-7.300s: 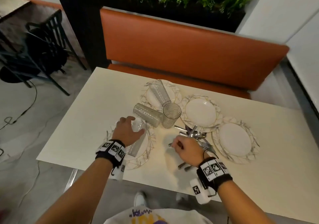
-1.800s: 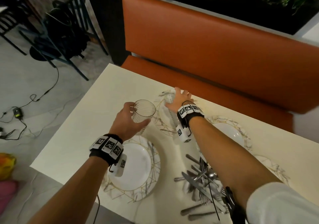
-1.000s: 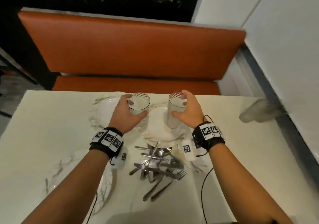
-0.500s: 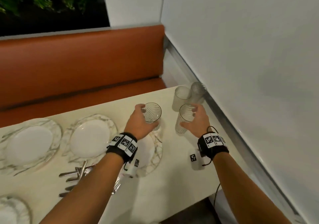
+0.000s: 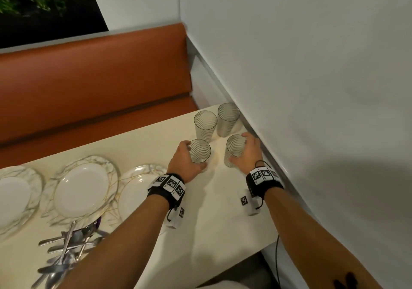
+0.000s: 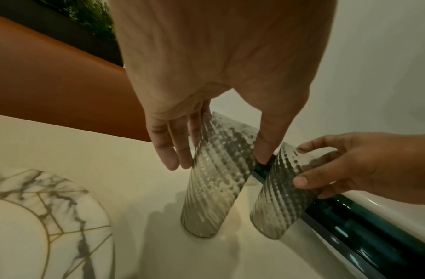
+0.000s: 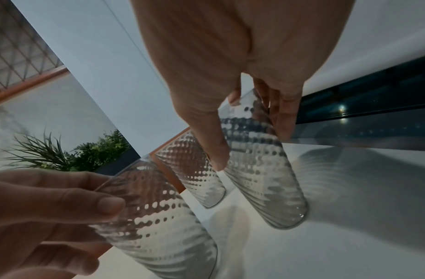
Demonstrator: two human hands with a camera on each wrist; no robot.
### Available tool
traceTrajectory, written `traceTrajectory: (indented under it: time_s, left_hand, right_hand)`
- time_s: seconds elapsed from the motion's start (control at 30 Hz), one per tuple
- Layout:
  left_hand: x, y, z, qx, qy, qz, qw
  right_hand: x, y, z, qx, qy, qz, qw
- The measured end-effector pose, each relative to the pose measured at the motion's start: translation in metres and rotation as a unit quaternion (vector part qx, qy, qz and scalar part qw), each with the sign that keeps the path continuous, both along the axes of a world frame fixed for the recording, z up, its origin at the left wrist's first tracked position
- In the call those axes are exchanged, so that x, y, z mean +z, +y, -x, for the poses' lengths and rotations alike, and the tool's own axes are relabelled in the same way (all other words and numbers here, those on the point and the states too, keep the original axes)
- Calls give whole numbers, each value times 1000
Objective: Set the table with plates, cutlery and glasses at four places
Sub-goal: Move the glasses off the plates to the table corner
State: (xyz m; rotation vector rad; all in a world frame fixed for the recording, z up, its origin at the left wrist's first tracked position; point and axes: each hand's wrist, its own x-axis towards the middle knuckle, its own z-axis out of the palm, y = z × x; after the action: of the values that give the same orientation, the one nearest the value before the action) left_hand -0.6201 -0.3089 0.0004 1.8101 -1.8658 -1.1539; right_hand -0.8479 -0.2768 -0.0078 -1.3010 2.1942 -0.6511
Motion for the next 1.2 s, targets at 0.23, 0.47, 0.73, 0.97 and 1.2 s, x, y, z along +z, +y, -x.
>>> traceTrajectory:
  time_s: [0.23, 0.47, 0.73, 0.97, 1.2]
  left_hand:
    - [0, -4, 30, 2, -12, 15, 1000]
    - [0, -9, 49, 9, 5, 6, 1000]
    - [-4, -11, 52, 82, 43, -32, 995]
    - [-4, -20, 59, 86, 54, -19, 995]
    - [-5, -26, 57, 66, 47, -15, 997]
  right_hand:
    - [3, -26, 11, -8, -6, 14, 1000]
    - [2, -30, 20, 20, 7, -17, 1000]
    - [0, -31, 23, -29, -15, 15, 999]
    - [6, -39, 15, -38, -41, 10, 998]
    - [9, -40, 9, -50, -48, 6, 998]
